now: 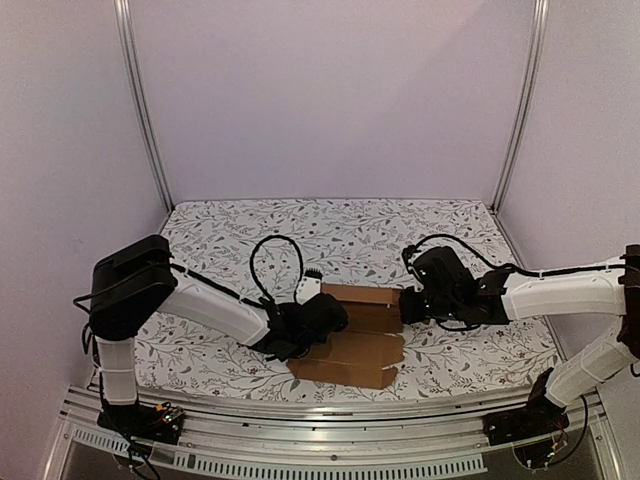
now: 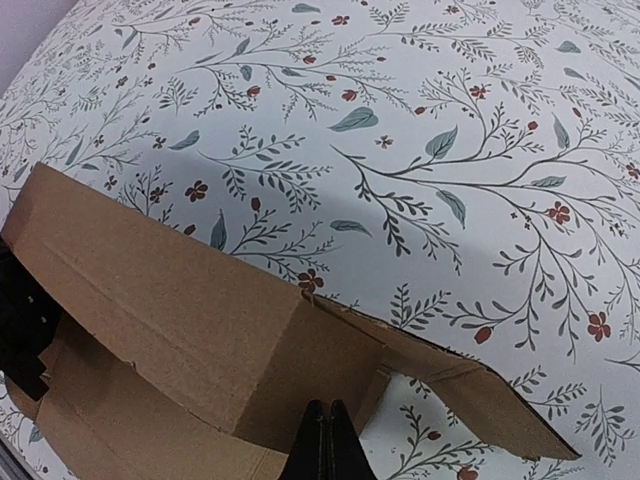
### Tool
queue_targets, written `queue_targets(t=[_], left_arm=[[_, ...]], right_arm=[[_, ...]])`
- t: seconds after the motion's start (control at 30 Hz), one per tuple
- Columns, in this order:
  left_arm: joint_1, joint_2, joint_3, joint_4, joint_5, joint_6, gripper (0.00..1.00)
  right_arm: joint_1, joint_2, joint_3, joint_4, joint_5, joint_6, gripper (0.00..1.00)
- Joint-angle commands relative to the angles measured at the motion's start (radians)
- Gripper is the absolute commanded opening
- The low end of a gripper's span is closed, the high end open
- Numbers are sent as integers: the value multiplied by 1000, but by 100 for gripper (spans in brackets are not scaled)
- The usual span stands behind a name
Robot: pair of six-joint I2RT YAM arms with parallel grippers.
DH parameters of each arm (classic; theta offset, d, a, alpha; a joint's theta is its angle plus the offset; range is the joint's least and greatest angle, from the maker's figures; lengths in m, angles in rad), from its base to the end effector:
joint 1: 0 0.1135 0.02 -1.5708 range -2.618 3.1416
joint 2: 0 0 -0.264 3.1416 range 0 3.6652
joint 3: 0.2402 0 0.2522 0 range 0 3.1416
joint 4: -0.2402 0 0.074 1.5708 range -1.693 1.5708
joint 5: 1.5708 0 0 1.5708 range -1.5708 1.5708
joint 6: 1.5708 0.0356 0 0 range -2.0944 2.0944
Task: Fold the paper box
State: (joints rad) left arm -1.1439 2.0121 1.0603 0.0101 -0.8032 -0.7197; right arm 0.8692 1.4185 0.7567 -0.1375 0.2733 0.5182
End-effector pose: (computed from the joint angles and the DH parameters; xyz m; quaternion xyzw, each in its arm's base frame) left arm 0.1814 -0.3370 0.1077 0.0660 0.8811 -0.0069 0.4682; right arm 0.1917 0.2119 0.1936 -0.1098 0.9127 0.1413 0.3673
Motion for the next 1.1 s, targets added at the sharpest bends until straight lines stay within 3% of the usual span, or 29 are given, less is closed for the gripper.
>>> queue_targets(t=[0.0,0.63,0.8,1.07], left_arm=[[-22,10,14,-105,5,12,0],[-56,0,24,-118,31,8,0],[-42,-32,23,-115,117,-24,0],[9,-115,-33,-53,272,-80,0]], right_arm=[[-6,59,-39,71,-21,31,0],[-6,147,-43,373,-137,121,0],[-6,119,-90,467,-178,151,0],[-7,44,-152,482,-190,160,0]])
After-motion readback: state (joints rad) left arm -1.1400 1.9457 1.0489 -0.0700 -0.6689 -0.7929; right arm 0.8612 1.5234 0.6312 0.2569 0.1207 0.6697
